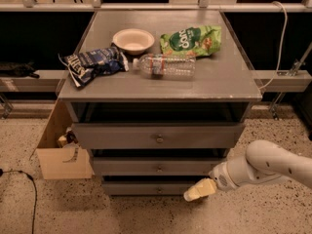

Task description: Open bottom drawer

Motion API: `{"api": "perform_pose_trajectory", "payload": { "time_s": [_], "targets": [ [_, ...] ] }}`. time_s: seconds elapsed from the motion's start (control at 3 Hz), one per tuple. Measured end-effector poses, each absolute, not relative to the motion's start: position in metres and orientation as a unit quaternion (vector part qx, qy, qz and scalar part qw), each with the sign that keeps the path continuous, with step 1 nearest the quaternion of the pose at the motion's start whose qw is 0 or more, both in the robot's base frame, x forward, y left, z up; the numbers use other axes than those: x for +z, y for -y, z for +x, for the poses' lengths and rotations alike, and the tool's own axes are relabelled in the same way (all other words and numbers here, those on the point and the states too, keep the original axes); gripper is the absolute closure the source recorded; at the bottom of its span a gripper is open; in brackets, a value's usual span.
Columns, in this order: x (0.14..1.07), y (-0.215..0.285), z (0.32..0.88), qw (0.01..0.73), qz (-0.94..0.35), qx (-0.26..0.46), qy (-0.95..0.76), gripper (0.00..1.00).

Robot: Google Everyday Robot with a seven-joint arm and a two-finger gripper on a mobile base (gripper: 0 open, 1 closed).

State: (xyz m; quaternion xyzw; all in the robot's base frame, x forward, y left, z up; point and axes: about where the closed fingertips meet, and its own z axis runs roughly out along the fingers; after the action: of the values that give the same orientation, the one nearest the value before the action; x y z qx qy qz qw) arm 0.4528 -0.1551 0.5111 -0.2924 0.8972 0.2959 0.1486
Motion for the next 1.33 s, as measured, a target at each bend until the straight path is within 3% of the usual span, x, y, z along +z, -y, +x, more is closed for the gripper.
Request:
{"api": "perform_pose_trajectory", "payload": {
  "time_s": [0.67, 1.33],
  "targets": [
    [0.507, 0.164, 0.463, 0.219, -0.268, 0.415, -0.842, 0.0],
    [0.485, 0.176, 0.455, 0.232, -0.255, 0.449, -0.824, 0.0]
  ]
}}
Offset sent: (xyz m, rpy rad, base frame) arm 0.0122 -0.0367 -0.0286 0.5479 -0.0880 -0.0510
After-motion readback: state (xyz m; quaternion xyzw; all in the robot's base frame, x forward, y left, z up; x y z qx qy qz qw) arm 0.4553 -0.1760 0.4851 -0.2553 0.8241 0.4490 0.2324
